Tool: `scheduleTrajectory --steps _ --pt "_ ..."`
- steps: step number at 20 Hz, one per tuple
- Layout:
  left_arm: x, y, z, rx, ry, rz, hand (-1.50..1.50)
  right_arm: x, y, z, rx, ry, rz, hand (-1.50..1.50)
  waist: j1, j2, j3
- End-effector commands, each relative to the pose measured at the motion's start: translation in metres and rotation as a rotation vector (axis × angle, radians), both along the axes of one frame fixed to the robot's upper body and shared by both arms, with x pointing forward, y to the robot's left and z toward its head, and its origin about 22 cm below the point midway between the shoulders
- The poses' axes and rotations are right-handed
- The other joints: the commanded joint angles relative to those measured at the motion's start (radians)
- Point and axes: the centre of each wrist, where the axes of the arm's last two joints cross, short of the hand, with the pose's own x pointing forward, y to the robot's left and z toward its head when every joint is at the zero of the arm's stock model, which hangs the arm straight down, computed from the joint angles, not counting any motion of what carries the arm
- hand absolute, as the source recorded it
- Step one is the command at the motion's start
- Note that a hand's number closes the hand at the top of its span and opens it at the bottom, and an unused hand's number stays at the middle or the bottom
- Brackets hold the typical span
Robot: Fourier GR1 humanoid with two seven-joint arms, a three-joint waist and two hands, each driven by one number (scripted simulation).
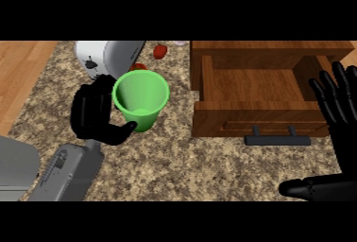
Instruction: Pick up the cup, place it into the drawer and close the drawer
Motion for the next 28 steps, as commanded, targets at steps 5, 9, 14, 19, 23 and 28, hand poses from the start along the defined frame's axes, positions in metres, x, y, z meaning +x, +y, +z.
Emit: scheduleTrajectory --steps 5,9,14,19,23,28 --pt "0.027 -0.038 0.073 0.054 -0.02 -0.018 1.5 -0.01 0.003 -0.004 -0.009 0.002 0.012 -1.5 -0.007 0.001 0.0" --pt "0.038 -0.079 0.105 0.076 -0.028 -0.001 1.5 -0.001 0.001 -0.013 -0.021 0.015 -0.004 -1.5 -0.008 0.001 0.0" --pt "0.056 -0.076 0.112 0.111 -0.026 -0.009 1.5 0.004 0.018 -0.018 0.006 -0.005 0.009 -1.5 -0.006 0.002 0.0" --pt "0.063 -0.131 0.135 0.161 0.014 -0.032 1.5 0.001 -0.01 -0.009 -0.022 0.002 0.002 -1.5 -0.013 0.003 0.0" --pt "0.082 -0.144 0.144 0.203 0.037 -0.019 1.5 -0.007 -0.007 -0.015 -0.021 -0.006 -0.003 -1.5 -0.021 0.004 0.0" --pt "0.09 -0.152 0.121 0.227 0.076 0.003 1.5 0.012 -0.007 -0.005 -0.021 -0.006 -0.014 -1.5 -0.021 0.006 0.0"
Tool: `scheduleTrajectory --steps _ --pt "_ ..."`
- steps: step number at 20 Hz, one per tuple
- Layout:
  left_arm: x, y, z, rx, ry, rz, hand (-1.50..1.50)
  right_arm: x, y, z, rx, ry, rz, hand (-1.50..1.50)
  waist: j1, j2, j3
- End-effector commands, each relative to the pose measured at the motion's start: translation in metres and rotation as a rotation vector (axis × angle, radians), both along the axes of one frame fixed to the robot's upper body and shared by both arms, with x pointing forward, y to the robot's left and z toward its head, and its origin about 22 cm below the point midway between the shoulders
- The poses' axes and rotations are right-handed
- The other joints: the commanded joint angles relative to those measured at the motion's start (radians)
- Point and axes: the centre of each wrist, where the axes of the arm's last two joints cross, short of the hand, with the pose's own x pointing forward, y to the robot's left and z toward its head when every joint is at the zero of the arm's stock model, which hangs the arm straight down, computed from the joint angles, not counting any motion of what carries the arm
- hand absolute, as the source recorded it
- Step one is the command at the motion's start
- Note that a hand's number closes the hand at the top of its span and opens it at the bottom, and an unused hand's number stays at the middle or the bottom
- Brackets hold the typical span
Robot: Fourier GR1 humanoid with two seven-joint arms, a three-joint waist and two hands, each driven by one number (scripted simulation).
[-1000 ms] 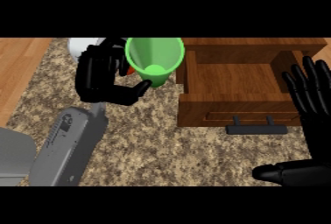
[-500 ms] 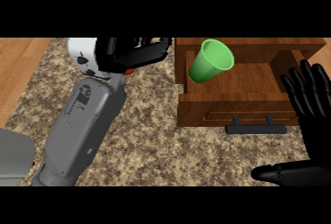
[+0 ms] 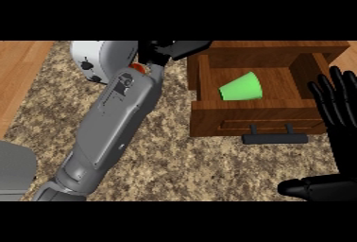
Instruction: Pick up the cup, place it into the drawer and close the drawer
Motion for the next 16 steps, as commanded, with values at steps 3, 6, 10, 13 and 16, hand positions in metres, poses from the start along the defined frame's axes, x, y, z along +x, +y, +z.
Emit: scheduleTrajectory --steps 3,6,10,13,16 --pt "0.013 -0.024 -0.007 0.027 0.029 0.024 1.5 0.004 0.008 -0.011 0.009 0.004 0.013 -1.5 -0.014 0.003 0.0" --pt "0.015 -0.027 -0.019 0.04 0.049 0.032 1.5 0.002 0.015 0.0 0.013 -0.016 0.011 -1.5 -0.018 0.004 0.0" --pt "0.024 -0.032 -0.018 0.057 0.094 0.029 1.5 0.011 0.026 -0.004 -0.001 -0.007 0.03 -1.5 -0.032 0.009 0.0" --pt "0.023 -0.03 -0.04 0.115 0.098 0.025 1.5 -0.004 0.008 -0.007 0.003 -0.014 0.028 -1.5 -0.038 0.007 0.0" --pt "0.025 -0.035 -0.04 0.156 0.109 0.051 1.5 0.01 0.013 -0.006 0.016 -0.019 0.053 -1.5 -0.062 0.015 0.001"
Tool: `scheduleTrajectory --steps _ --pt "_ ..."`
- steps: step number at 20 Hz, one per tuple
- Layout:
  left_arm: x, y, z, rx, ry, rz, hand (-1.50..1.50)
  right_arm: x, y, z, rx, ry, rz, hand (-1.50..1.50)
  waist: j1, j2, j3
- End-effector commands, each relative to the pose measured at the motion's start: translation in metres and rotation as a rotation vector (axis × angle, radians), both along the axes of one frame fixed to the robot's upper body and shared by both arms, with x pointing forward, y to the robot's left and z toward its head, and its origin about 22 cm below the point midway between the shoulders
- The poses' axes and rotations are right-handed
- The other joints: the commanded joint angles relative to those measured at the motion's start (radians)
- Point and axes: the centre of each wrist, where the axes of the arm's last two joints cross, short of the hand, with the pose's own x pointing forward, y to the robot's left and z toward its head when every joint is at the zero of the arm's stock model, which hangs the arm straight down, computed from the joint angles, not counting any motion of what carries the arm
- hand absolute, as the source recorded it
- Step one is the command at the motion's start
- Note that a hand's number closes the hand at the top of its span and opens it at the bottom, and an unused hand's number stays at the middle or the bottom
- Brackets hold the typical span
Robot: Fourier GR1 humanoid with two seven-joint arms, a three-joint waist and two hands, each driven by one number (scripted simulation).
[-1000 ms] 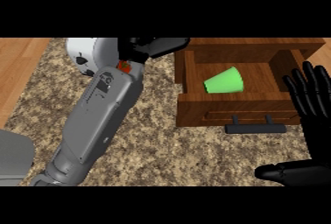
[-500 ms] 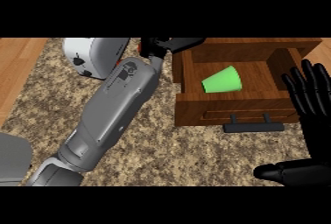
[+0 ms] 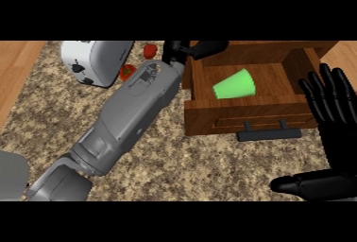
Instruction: Pick up the cup, place it into the drawer and close the drawer
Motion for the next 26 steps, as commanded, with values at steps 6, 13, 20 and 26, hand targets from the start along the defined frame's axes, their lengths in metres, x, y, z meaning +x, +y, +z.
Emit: scheduleTrajectory --steps 6,13,20,26 --pt "-0.003 -0.014 -0.005 0.107 0.011 0.008 1.5 -0.002 -0.004 -0.004 0.012 -0.002 0.028 -1.5 -0.029 0.004 0.001" --pt "-0.004 -0.017 -0.015 0.266 -0.003 0.061 -1.5 0.004 0.008 0.002 0.001 -0.013 0.072 -1.5 -0.062 0.012 0.002" --pt "-0.006 -0.014 -0.024 0.167 0.019 0.045 -1.5 0.003 0.018 0.005 0.027 -0.031 0.092 -1.5 -0.058 0.015 0.0" --pt "-0.01 -0.02 -0.011 0.01 -0.034 -0.05 -1.5 0.002 -0.013 0.01 0.066 0.0 0.084 -1.5 -0.015 0.001 0.0"
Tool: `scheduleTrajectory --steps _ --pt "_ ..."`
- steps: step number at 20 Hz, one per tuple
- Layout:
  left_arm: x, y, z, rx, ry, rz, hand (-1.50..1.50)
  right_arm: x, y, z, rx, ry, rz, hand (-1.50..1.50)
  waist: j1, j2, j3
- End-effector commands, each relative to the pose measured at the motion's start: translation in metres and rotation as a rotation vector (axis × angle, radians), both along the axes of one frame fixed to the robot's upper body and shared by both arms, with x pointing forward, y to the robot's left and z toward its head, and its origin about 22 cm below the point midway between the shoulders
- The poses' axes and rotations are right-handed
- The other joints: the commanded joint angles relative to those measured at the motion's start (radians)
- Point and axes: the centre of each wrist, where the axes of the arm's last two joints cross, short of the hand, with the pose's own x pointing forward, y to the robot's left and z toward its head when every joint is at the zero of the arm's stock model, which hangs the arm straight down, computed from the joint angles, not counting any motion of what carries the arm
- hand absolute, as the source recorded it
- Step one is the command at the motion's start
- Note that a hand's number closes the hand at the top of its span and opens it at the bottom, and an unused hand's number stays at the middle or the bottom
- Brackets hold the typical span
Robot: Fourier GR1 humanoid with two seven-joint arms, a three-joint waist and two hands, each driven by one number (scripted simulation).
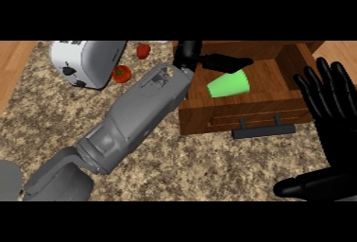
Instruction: Pick up the cup, place it into the drawer and close the drawer
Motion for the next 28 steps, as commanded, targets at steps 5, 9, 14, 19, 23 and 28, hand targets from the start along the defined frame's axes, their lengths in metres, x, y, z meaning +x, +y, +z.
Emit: scheduleTrajectory --steps 5,9,14,19,23,28 --pt "-0.002 -0.004 0.017 -0.211 -0.022 -0.086 -1.5 -0.018 -0.007 -0.007 0.02 0.016 0.035 -1.5 0.059 -0.017 -0.001" --pt "-0.006 0.001 0.028 -0.248 0.014 -0.059 -1.5 -0.004 -0.021 0.016 -0.026 0.013 0.038 1.5 0.103 -0.027 -0.001" --pt "0.001 0.049 0.024 -0.303 0.001 -0.008 -1.5 -0.033 -0.027 0.01 -0.271 -0.003 0.08 1.5 0.113 -0.035 -0.002" --pt "-0.015 0.098 -0.015 -0.338 0.03 0.046 -1.5 -0.017 -0.017 0.006 -0.367 0.009 0.033 1.5 0.133 -0.03 -0.002" --pt "-0.032 0.133 -0.004 -0.344 0.027 0.093 -1.5 -0.03 -0.012 0.005 -0.452 0.016 0.048 1.5 0.125 -0.032 -0.001" --pt "-0.073 0.179 -0.02 -0.343 0.061 0.106 -1.5 -0.016 -0.017 -0.015 -0.501 0.101 0.014 1.5 0.132 -0.031 -0.001"
